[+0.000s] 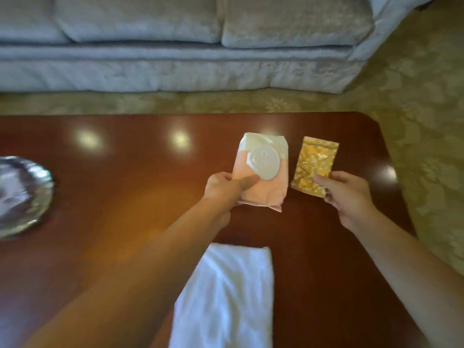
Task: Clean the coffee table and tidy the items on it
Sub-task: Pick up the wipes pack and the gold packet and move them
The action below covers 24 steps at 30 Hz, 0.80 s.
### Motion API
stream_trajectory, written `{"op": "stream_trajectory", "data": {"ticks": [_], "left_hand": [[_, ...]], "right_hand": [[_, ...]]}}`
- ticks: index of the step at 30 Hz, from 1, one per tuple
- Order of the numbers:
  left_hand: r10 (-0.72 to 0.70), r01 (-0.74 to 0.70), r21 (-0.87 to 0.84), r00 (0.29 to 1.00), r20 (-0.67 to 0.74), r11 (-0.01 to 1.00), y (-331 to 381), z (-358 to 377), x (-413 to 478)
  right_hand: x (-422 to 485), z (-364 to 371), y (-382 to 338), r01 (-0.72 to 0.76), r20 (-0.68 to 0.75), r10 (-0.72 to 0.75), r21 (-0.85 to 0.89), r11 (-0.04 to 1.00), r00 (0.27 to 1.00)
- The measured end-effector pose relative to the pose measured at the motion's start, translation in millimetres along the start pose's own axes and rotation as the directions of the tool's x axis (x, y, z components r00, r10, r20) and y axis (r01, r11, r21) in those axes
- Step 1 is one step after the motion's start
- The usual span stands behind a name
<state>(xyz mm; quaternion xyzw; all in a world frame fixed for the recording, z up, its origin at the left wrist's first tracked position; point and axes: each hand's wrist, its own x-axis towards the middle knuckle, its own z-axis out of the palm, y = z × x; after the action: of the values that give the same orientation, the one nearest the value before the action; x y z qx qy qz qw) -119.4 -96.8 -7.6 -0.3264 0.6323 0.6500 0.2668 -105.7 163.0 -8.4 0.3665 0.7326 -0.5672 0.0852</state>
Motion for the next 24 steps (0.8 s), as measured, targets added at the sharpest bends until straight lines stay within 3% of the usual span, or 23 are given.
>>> {"op": "stream_trajectory", "data": {"ticks": [7, 12, 19, 22, 24], "left_hand": [[0.051, -0.075, -0.124, 0.981, -0.186, 0.989, -53.1, -187.5, -78.6], [-0.012, -0.029, -0.162, 0.969, -0.246, 0.986, -100.1, -293.9, -126.0], [-0.057, 0.02, -0.093, 0.91, -0.411, 0.995, -178.5, -433.9, -179.1], [-0.029, 0.034, 0.004, 0.883, -0.468, 0.999, -197.4, -477.6, -191.8], [0.03, 0.023, 0.102, 0.875, -0.483, 0.994, -203.5, -497.4, -192.8]], "right_hand": [[-115.6, 132.8, -15.7, 0.103, 0.24, -0.103, 0.013, 0.995, 0.965], [-203.1, 241.5, 6.9, 0.12, 0.421, -0.055, -0.129, 0.984, 0.905], [-299.0, 342.8, 61.8, 0.001, 0.512, 0.134, -0.254, 0.967, 0.848], [-317.7, 363.2, 70.9, 0.019, 0.537, 0.141, -0.282, 0.959, 0.832], [-323.3, 364.1, 71.4, 0.115, 0.567, 0.085, -0.309, 0.944, 0.819]]}}
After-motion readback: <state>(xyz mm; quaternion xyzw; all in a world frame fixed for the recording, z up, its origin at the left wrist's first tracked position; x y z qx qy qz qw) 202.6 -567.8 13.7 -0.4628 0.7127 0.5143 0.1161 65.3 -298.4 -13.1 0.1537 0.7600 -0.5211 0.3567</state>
